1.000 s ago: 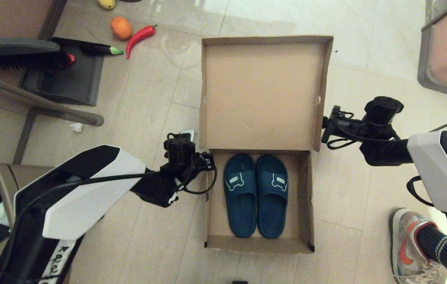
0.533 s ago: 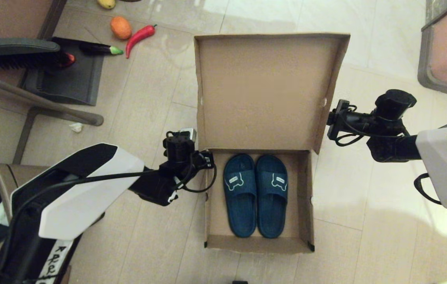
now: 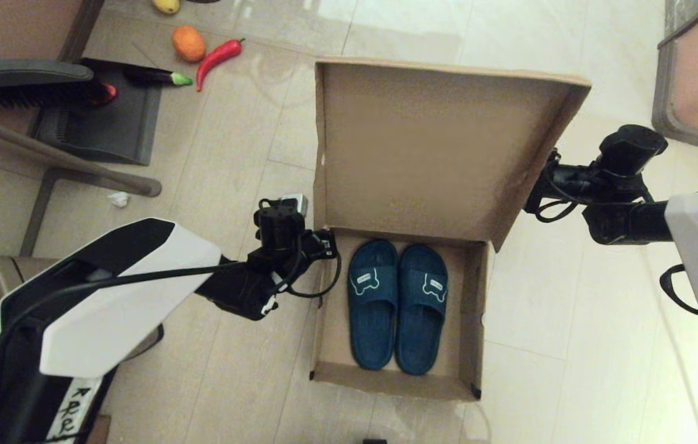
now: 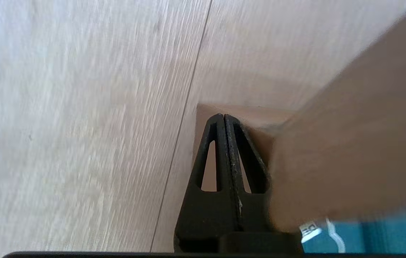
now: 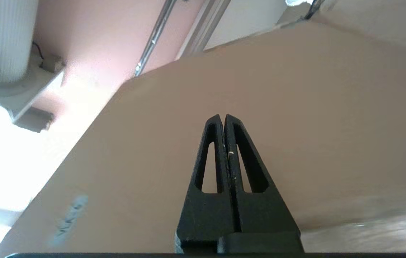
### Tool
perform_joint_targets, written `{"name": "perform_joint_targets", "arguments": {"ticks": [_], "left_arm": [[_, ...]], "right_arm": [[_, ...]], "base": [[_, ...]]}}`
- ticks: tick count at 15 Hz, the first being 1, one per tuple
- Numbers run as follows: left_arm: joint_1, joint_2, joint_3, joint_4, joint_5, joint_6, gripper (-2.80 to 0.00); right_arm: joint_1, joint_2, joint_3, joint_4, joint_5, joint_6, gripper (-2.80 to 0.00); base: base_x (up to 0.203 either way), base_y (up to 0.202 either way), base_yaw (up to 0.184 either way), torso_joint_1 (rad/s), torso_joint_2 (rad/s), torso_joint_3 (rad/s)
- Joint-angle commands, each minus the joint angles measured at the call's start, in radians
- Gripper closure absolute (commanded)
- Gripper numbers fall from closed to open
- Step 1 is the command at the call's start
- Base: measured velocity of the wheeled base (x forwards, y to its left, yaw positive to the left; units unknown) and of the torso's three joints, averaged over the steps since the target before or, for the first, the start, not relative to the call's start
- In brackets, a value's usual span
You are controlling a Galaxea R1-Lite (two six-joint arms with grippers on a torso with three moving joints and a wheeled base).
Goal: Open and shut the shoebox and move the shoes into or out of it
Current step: Close the shoe box
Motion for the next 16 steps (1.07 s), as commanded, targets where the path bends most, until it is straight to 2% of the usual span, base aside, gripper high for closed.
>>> {"name": "perform_joint_targets", "arguments": {"ticks": [1, 8, 12, 16], "left_arm": [[-0.002, -0.047, 0.008, 0.002, 0.006, 0.000, 0.00], [-0.006, -0.165, 0.148, -0.006, 0.025, 0.000, 0.00], [-0.008, -0.235, 0.173, 0.001, 0.041, 0.000, 0.00], [-0.018, -0.356, 0.311, 0.002, 0.052, 0.000, 0.00]], "right_arm": [[-0.003, -0.022, 0.001, -0.005, 0.012, 0.012, 0.00], [-0.003, -0.095, 0.058, -0.006, 0.012, 0.030, 0.00], [-0.005, -0.156, 0.137, -0.022, 0.012, 0.030, 0.00], [0.003, -0.222, 0.249, -0.071, 0.010, 0.030, 0.00]], "base": [[0.000, 0.000, 0.000, 0.000, 0.00, 0.000], [0.000, 0.000, 0.000, 0.000, 0.00, 0.000], [0.000, 0.000, 0.000, 0.000, 0.00, 0.000], [0.000, 0.000, 0.000, 0.000, 0.00, 0.000]]}}
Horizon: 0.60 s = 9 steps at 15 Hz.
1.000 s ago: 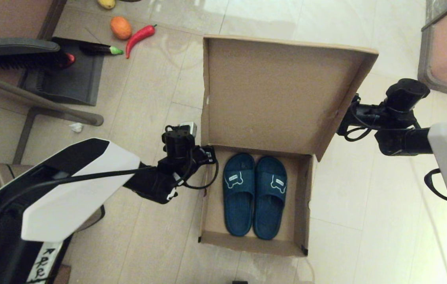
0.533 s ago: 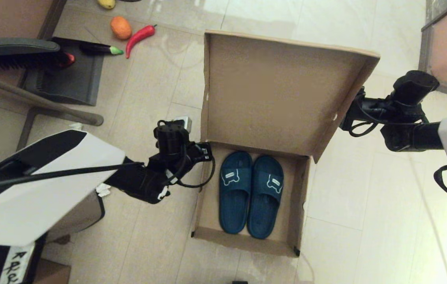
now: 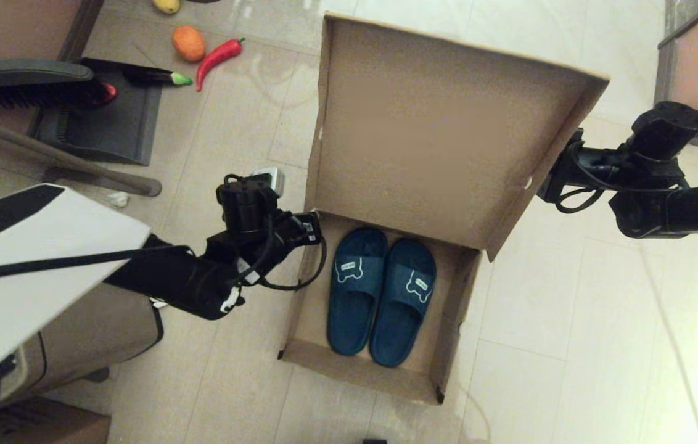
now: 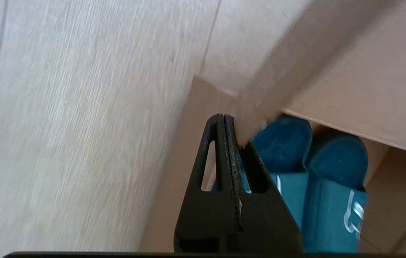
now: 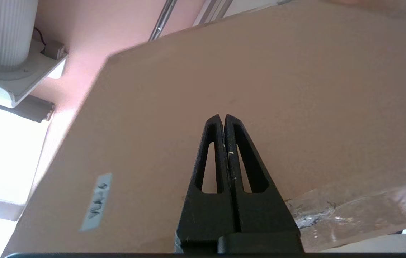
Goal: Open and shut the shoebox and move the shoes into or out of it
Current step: Close the shoe box
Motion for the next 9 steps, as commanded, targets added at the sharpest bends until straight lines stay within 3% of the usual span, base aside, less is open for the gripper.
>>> {"name": "perform_joint_targets", "arguments": {"ticks": [1, 3, 9], "left_arm": [[-0.012, -0.095, 0.102, -0.008, 0.004, -0.001, 0.00], [-0.018, -0.096, 0.153, -0.012, 0.030, -0.002, 0.00], [-0.018, -0.069, 0.151, -0.014, 0.091, 0.018, 0.00]], "right_arm": [[0.004, -0.041, 0.042, -0.018, 0.007, 0.012, 0.00], [0.006, -0.061, 0.065, -0.024, 0.003, 0.012, 0.00], [0.034, -0.074, 0.085, -0.024, -0.004, 0.007, 0.00]], "base": [[0.000, 0.000, 0.000, 0.000, 0.00, 0.000], [0.000, 0.000, 0.000, 0.000, 0.00, 0.000], [0.000, 0.000, 0.000, 0.000, 0.00, 0.000]]}}
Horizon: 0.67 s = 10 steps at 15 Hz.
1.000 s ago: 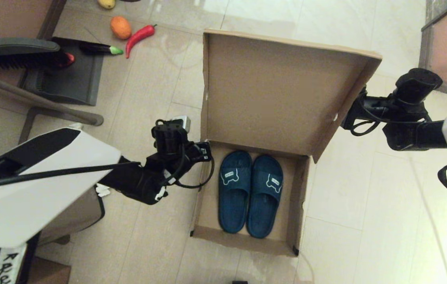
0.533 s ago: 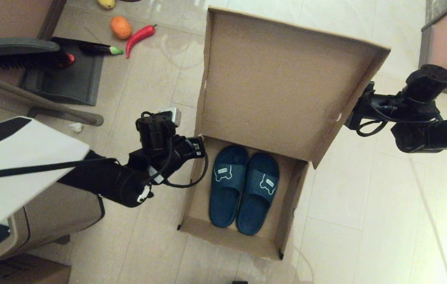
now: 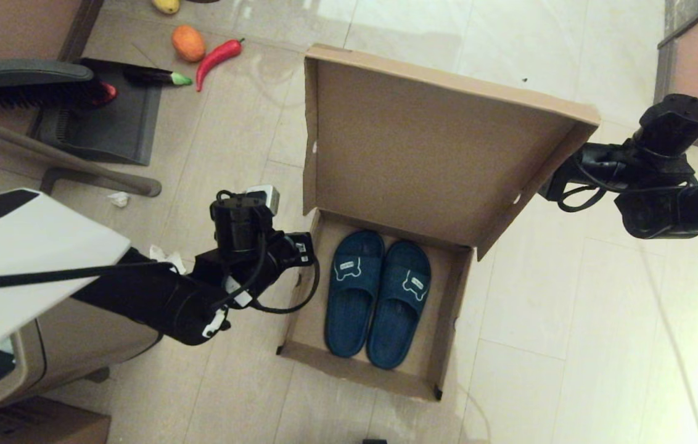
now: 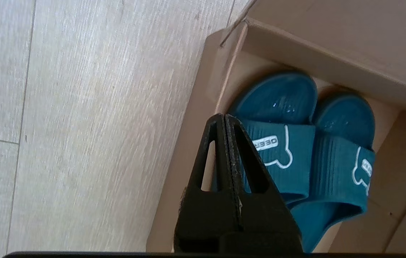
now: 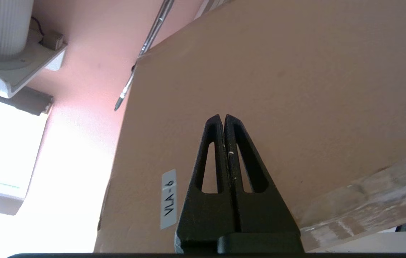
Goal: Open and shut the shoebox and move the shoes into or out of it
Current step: Close the shoe box
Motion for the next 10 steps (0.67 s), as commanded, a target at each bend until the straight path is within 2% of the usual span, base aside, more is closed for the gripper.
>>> {"name": "perform_joint_targets", "arguments": {"ticks": [1, 4, 7, 10], "left_arm": [[0.000, -0.036, 0.001, -0.004, 0.001, 0.000, 0.00], [0.008, -0.152, 0.002, 0.011, -0.002, 0.000, 0.00], [0.105, -0.235, -0.060, 0.037, -0.006, 0.001, 0.00], [0.196, -0.329, -0.149, 0.132, -0.015, 0.005, 0.00]], "right_arm": [[0.009, -0.004, -0.001, -0.006, 0.010, 0.012, 0.00], [0.009, -0.009, 0.004, -0.006, 0.027, 0.016, 0.00], [0.009, -0.047, 0.061, -0.005, 0.063, 0.016, 0.00], [0.009, -0.108, 0.150, -0.006, 0.064, 0.014, 0.00]], "base": [[0.000, 0.000, 0.000, 0.000, 0.00, 0.000], [0.000, 0.000, 0.000, 0.000, 0.00, 0.000], [0.000, 0.000, 0.000, 0.000, 0.00, 0.000], [0.000, 0.000, 0.000, 0.000, 0.00, 0.000]]}}
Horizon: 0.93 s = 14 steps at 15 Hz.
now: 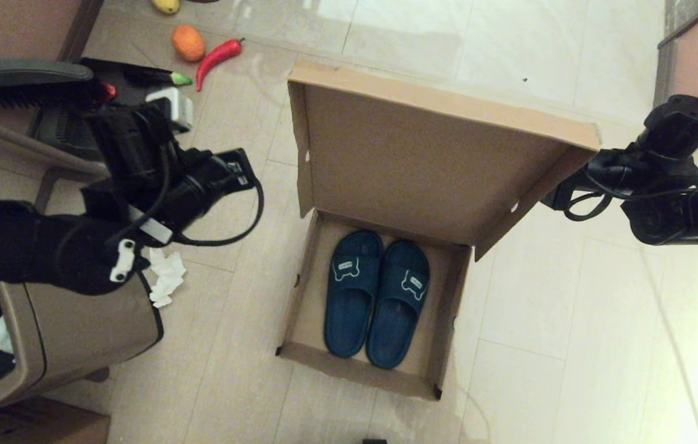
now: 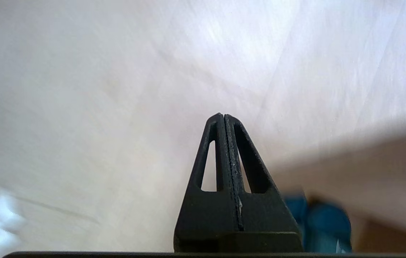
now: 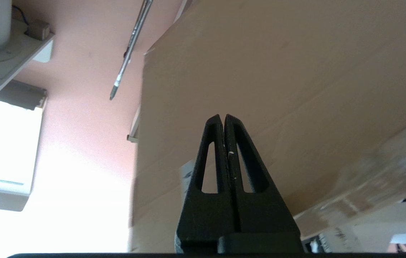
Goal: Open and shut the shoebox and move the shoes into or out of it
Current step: Close the shoe box
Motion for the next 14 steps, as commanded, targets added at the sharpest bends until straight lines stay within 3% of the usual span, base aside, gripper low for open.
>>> {"name": "perform_joint_targets", "arguments": {"ticks": [1, 4, 7, 11, 14], "left_arm": [[0.097, -0.087, -0.078, 0.049, -0.001, 0.000, 0.00], [0.180, -0.025, -0.239, 0.057, 0.005, 0.017, 0.00], [0.182, 0.130, -0.412, 0.056, -0.011, 0.020, 0.00], [0.091, 0.324, -0.655, 0.091, -0.052, 0.021, 0.00], [-0.006, 0.405, -0.753, 0.141, -0.084, 0.022, 0.00]], "right_arm": [[0.001, -0.052, 0.045, -0.007, 0.008, 0.011, 0.00], [0.003, -0.131, 0.161, -0.007, 0.004, 0.008, 0.00], [0.014, -0.254, 0.370, -0.020, 0.003, 0.003, 0.00], [0.039, -0.452, 0.708, -0.079, 0.005, 0.002, 0.00], [0.129, -0.561, 0.908, -0.088, 0.000, -0.022, 0.00]], "base": [[0.000, 0.000, 0.000, 0.000, 0.00, 0.000], [0.000, 0.000, 0.000, 0.000, 0.00, 0.000], [0.000, 0.000, 0.000, 0.000, 0.00, 0.000], [0.000, 0.000, 0.000, 0.000, 0.00, 0.000], [0.000, 0.000, 0.000, 0.000, 0.00, 0.000]]}}
